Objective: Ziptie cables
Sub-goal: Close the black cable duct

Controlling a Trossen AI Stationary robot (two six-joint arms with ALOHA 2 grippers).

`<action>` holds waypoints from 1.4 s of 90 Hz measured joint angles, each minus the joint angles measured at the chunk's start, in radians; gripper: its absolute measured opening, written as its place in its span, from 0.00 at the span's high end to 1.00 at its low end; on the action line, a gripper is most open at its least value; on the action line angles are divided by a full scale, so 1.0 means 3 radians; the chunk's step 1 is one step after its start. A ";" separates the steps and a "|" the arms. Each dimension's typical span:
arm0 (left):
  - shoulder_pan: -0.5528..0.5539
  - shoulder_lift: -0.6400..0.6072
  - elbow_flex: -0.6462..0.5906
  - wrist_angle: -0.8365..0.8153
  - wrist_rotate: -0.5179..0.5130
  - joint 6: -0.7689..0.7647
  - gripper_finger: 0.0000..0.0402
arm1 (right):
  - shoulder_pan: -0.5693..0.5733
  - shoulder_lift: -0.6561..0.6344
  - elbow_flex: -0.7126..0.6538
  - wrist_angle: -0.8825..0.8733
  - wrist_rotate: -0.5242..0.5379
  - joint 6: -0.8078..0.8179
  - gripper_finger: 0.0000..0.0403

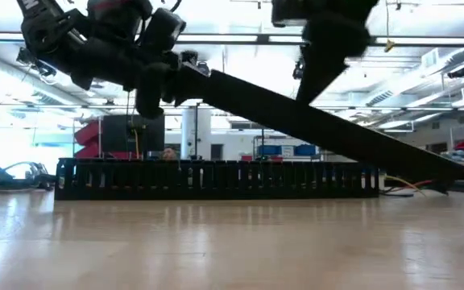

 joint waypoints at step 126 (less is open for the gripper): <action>-0.1014 0.0000 0.0068 0.0049 -0.1634 0.3298 1.00 | -0.0571 0.0392 0.1008 -0.0141 -0.1253 -0.1440 0.21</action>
